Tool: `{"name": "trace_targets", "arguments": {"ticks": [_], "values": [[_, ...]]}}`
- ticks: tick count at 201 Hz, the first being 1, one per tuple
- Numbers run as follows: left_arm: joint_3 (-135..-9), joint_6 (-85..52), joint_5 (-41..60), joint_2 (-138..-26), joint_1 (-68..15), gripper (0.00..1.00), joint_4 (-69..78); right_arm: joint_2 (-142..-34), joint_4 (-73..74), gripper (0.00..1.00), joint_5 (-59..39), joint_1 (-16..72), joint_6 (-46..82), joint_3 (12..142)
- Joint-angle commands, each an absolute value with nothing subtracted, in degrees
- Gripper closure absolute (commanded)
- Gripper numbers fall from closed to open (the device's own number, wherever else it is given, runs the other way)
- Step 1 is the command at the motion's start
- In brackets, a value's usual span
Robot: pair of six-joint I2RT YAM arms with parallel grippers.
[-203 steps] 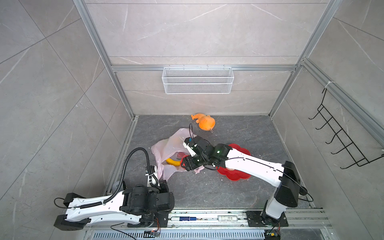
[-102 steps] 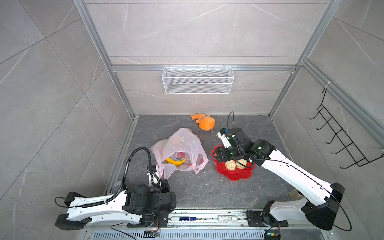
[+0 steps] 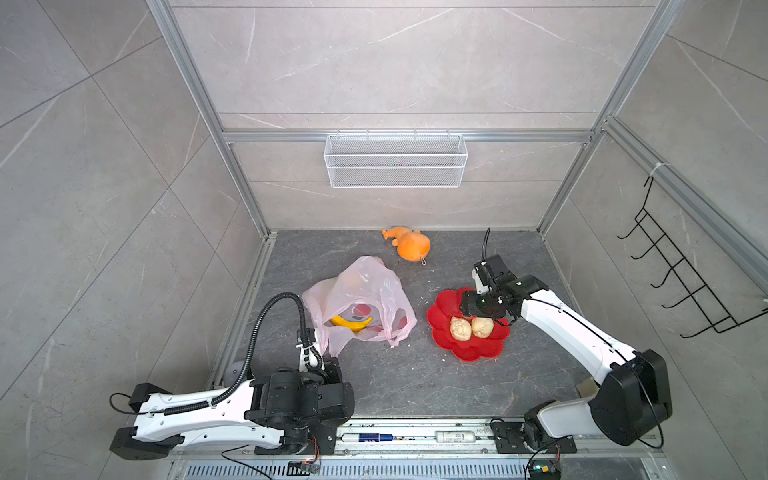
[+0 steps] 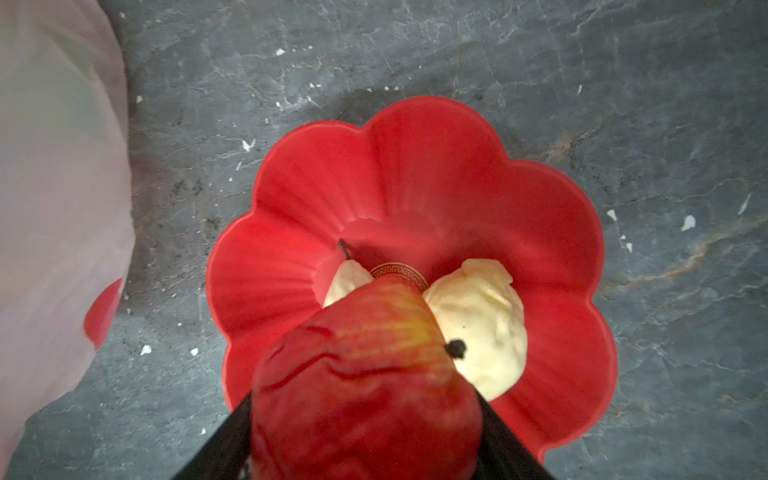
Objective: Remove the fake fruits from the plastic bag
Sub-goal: 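Lower the red apple onto the red plate and open the right gripper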
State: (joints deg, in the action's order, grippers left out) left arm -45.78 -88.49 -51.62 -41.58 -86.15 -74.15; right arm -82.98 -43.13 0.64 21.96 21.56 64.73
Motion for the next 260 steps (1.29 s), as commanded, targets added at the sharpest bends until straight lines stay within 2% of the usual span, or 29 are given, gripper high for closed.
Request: {"name": "trace_targets", "arguments": {"ticks": [1,59,150,176,220,260], "values": [[-48.15,-87.27,-54.71,-42.07,-86.17,1.00,-74.00,-85.97,-39.54,0.51,-0.17,20.17,19.96,64.25],[-49.30,-87.07,-54.93,-43.40,-86.22,1.00,-74.43,-94.31,-36.76,0.50,0.03,17.88,18.75,65.38],[-48.95,-87.36,-54.65,-43.86,-86.22,1.00,-73.66,-99.29,-35.44,0.46,2.31,17.39,17.20,66.25],[-48.87,-87.36,-54.45,-44.16,-86.18,1.00,-73.09,-100.00,-35.56,0.39,2.72,17.36,17.14,66.68],[-48.87,-87.15,-54.40,-44.71,-86.22,1.00,-72.33,-98.30,-37.30,0.18,3.28,17.29,16.73,67.06],[-49.02,-88.30,-55.44,-43.91,-86.22,1.00,-73.46,-91.96,-41.54,0.12,3.37,17.40,16.46,67.50]]}}
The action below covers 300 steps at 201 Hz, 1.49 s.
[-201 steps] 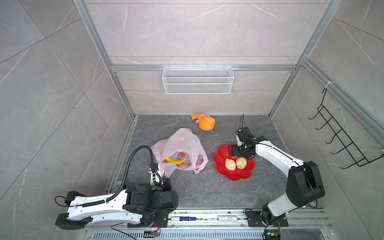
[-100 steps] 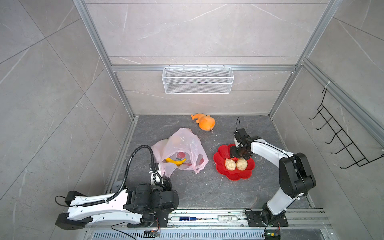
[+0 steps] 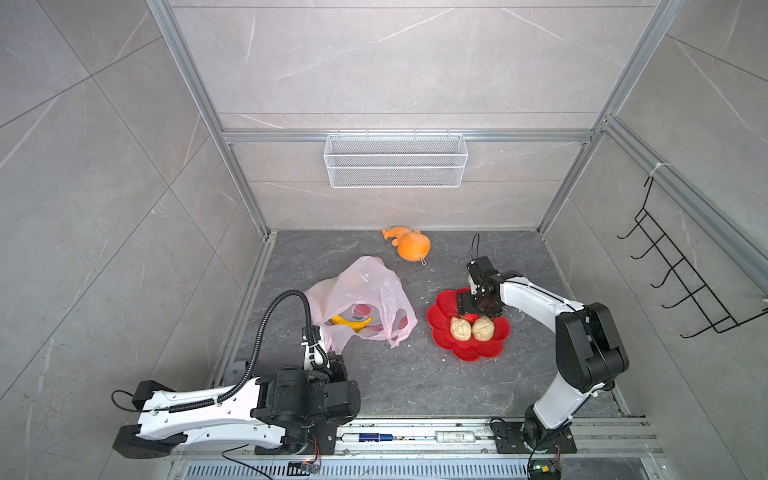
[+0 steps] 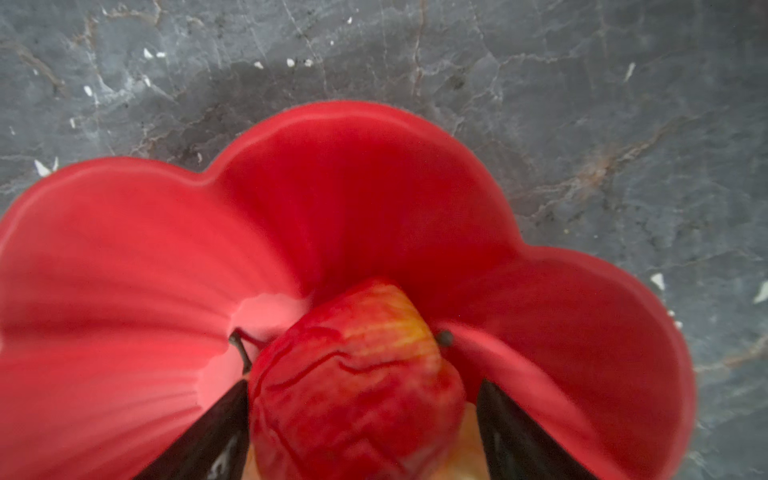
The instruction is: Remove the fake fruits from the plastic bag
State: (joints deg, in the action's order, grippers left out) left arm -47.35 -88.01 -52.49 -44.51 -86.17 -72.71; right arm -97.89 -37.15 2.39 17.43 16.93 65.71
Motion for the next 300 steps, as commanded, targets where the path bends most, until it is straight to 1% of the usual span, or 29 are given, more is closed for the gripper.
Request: {"name": "trace_targets", "arguments": {"ticks": [1,22,35,49,67,99,124,169,188,212,246,300], "values": [[-48.99,-88.36,-55.45,-43.89,-86.22,1.00,-73.51,-91.77,-41.64,0.12,3.36,17.40,16.49,67.50],[-48.70,-88.56,-55.81,-43.25,-86.22,1.00,-73.83,-85.94,-44.81,0.12,3.91,18.24,16.37,67.36],[-48.60,-88.38,-56.03,-43.13,-86.22,1.00,-73.83,-82.14,-47.11,0.14,5.52,20.68,16.20,67.86],[-48.77,-88.33,-56.31,-43.12,-86.22,1.00,-73.91,-78.52,-49.18,0.16,9.22,26.68,16.51,69.47],[-49.30,-87.90,-56.44,-43.24,-86.22,1.00,-74.17,-76.27,-49.59,0.19,10.28,36.02,17.88,73.21],[-49.81,-87.85,-56.52,-43.46,-86.22,1.00,-74.31,-78.96,-45.63,0.26,8.39,49.10,20.52,80.80],[-49.21,-86.94,-56.42,-43.50,-86.22,1.00,-72.38,-86.12,-43.02,0.29,5.53,54.34,21.80,86.36],[-49.17,-85.64,-56.19,-44.12,-86.22,1.00,-70.67,-97.12,-38.24,0.30,1.84,55.55,25.46,88.14],[-49.31,-85.12,-56.34,-44.00,-86.22,1.00,-70.37,-100.84,-38.64,0.27,0.79,55.49,25.83,89.33],[-49.05,-85.17,-56.37,-43.64,-86.22,1.00,-70.40,-104.91,-40.68,0.22,2.36,55.26,26.68,91.49],[-48.69,-85.16,-56.14,-43.33,-86.22,1.00,-70.20,-108.51,-41.27,0.19,4.70,54.16,29.70,92.19],[-48.56,-85.43,-56.07,-42.76,-86.22,1.00,-70.75,-112.80,-38.43,0.19,5.21,52.19,33.73,92.68]]}}
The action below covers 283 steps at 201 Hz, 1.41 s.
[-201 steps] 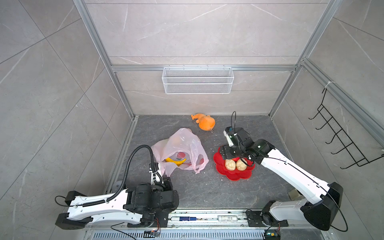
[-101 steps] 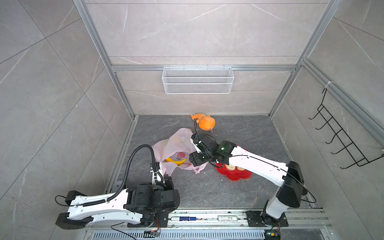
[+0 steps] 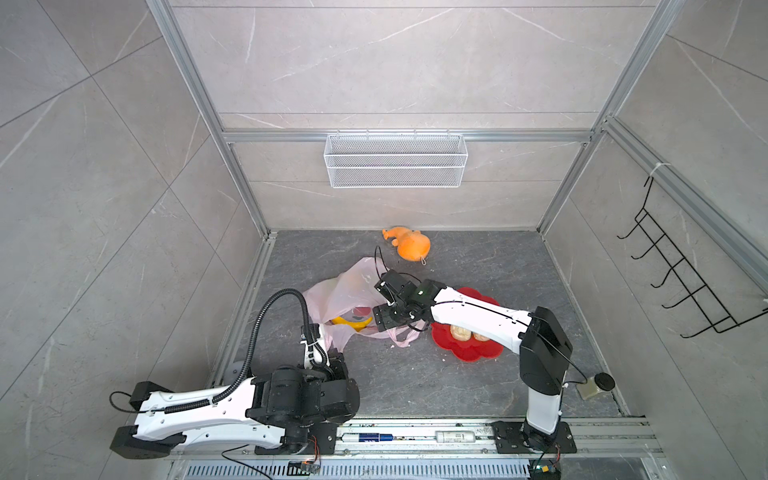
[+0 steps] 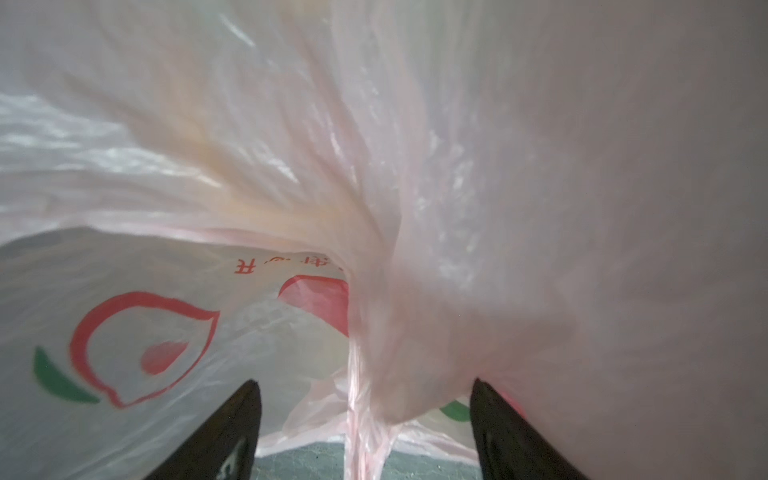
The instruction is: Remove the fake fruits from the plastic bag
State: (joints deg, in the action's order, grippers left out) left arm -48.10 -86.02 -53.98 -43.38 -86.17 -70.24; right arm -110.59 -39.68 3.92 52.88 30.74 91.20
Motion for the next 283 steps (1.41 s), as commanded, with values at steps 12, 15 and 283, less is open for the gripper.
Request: {"name": "trace_targets", "arguments": {"ticks": [12,15,283], "values": [[-48.52,-85.52,-56.05,-42.61,-86.22,1.00,-70.92,-113.48,-37.35,0.19,4.64,51.77,34.25,92.92],[-48.52,-85.52,-56.03,-42.52,-86.22,1.00,-71.00,-113.62,-37.00,0.19,4.39,51.64,34.34,92.86],[-46.50,-82.00,-56.23,-36.56,-86.23,1.00,-70.92,-112.65,-42.58,0.21,14.04,55.98,43.84,90.99]]}}
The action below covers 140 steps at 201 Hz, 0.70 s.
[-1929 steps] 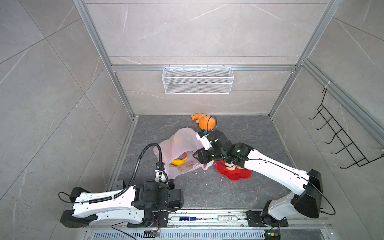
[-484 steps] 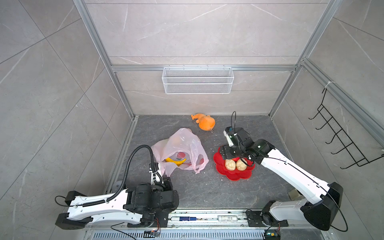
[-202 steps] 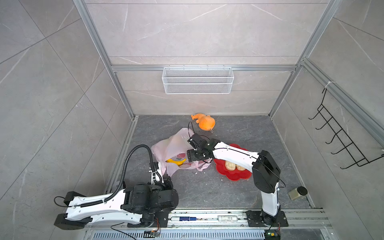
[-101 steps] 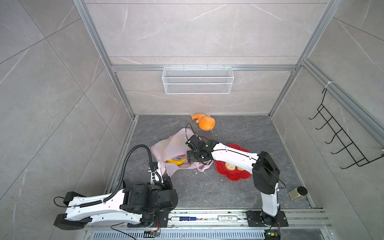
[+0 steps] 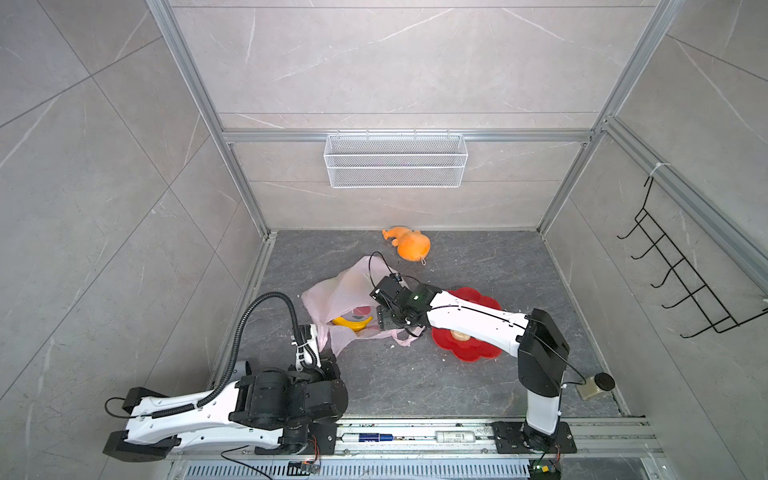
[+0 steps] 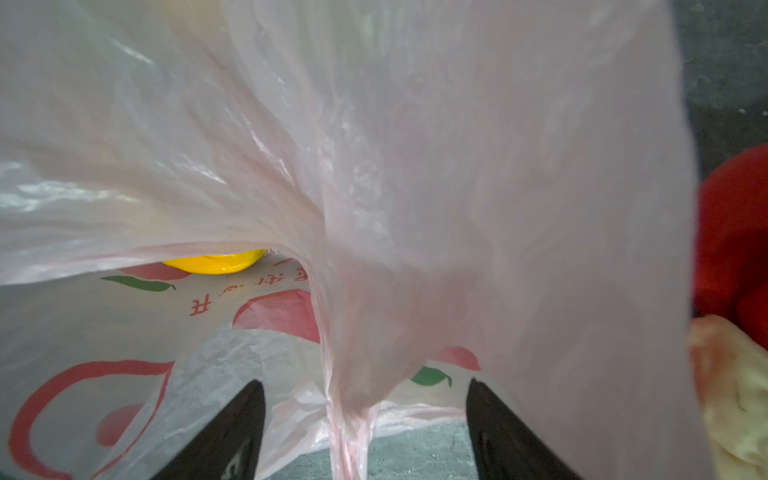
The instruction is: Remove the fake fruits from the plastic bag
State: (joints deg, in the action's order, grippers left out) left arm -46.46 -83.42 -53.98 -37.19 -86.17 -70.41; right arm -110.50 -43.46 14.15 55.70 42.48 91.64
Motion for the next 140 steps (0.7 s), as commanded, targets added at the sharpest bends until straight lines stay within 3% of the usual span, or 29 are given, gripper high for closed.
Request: {"name": "trace_targets", "arguments": {"ticks": [1,66,80,109,140], "values": [[-46.50,-82.00,-56.24,-36.56,-86.22,1.00,-70.92,-112.71,-42.43,0.21,14.01,55.94,43.80,91.02],[-47.44,-84.04,-56.29,-37.28,-86.22,1.00,-73.15,-114.61,-32.61,0.24,10.90,54.22,41.26,90.97],[-47.81,-84.71,-56.40,-37.60,-86.21,1.00,-73.93,-114.16,-31.29,0.35,10.88,53.71,40.49,90.95],[-47.75,-85.82,-56.73,-38.05,-86.22,1.00,-74.43,-111.67,-28.98,0.68,10.93,52.75,36.30,90.99],[-48.33,-84.31,-58.16,-38.43,-86.20,1.00,-73.57,-108.21,-31.18,0.86,11.15,52.22,27.11,95.91]]}}
